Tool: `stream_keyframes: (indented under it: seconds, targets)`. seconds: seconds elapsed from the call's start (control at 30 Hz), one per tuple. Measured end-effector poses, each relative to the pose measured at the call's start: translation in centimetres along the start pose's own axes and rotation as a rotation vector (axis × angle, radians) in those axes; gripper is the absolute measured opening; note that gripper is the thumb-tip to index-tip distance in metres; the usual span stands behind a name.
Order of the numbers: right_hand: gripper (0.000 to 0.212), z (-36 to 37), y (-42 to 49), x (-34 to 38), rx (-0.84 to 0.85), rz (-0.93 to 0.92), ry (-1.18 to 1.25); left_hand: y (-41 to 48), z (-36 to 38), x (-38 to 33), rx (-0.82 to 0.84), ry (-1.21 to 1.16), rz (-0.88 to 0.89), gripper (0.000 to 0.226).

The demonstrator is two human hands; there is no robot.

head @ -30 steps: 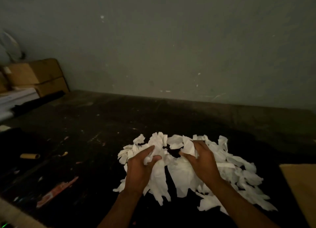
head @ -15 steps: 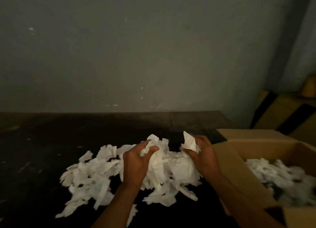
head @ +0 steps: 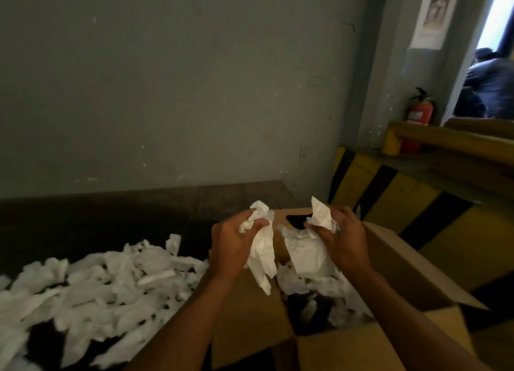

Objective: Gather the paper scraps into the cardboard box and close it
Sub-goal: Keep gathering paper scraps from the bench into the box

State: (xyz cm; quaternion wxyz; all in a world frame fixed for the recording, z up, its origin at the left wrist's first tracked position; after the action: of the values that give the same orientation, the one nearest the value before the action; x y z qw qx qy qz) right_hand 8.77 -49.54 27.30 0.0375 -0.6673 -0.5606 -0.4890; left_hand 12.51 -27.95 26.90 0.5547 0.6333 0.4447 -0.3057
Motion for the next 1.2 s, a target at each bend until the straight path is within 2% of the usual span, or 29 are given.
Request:
stream_keyframes:
  seconds: [0.1, 0.23, 0.3, 0.4, 0.5, 0.57, 0.63, 0.8, 0.93, 1.07, 1.2]
  targets:
    - [0.059, -2.7, 2.0, -5.8, 0.026, 0.035, -0.062, -0.5, 6.6, 0.6, 0.031, 0.015, -0.026, 0.020]
    - [0.055, -3.6, 2.8, -12.5, 0.144, 0.068, -0.087, -1.9, 13.7, 2.6, 0.163, 0.119, -0.195, 0.008]
    - [0.054, -3.0, 2.6, -15.0, 0.243, 0.065, -0.061, -2.6, 15.7, 4.0, 0.248, 0.215, -0.298, 0.019]
    - [0.064, -2.2, 2.1, -17.1, 0.354, 0.048, -0.136, -3.5, 16.8, 5.1, 0.244, 0.372, -0.213, 0.046]
    - [0.068, -1.6, 2.2, -17.8, 0.417, 0.044, -0.192, -3.6, 17.1, 5.8, 0.236, 0.467, -0.197, 0.051]
    - [0.069, -1.4, 2.5, -17.9, 0.421, 0.035, -0.202, -3.3, 17.0, 5.9, 0.209, 0.472, -0.179, 0.043]
    - [0.061, -1.2, 2.7, -18.1, 0.417, 0.037, -0.178, -2.9, 17.0, 6.0, 0.197, 0.498, -0.172, 0.034]
    - [0.050, -1.2, 2.8, -18.1, 0.366, 0.078, -0.008, -2.8, 17.6, 6.5, 0.158, 0.521, -0.156, 0.046]
    - [0.045, -1.5, 3.0, -18.1, 0.312, 0.090, 0.036, -2.7, 17.8, 6.3, 0.150, 0.547, -0.042, 0.037]
    - [0.043, -1.4, 3.1, -17.8, 0.285, 0.090, 0.042, -2.8, 17.6, 6.7, 0.170, 0.543, -0.049, 0.070]
    - [0.041, -1.1, 3.1, -17.1, 0.276, 0.058, 0.036, -2.5, 16.9, 6.0, 0.061, 0.498, -0.051, 0.061]
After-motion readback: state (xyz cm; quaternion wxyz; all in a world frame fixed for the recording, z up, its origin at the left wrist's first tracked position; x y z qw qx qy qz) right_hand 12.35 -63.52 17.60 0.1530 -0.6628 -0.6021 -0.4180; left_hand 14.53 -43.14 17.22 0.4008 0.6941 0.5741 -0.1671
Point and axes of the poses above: each hand's wrist, its own y-axis towards the middle knuckle, its own z-axis out of the palm, x = y × z, the point moved 3 cm from there along y, towards the middle knuckle, and after that the axes turned 2 degrees about -z, right-handed, at the moved point
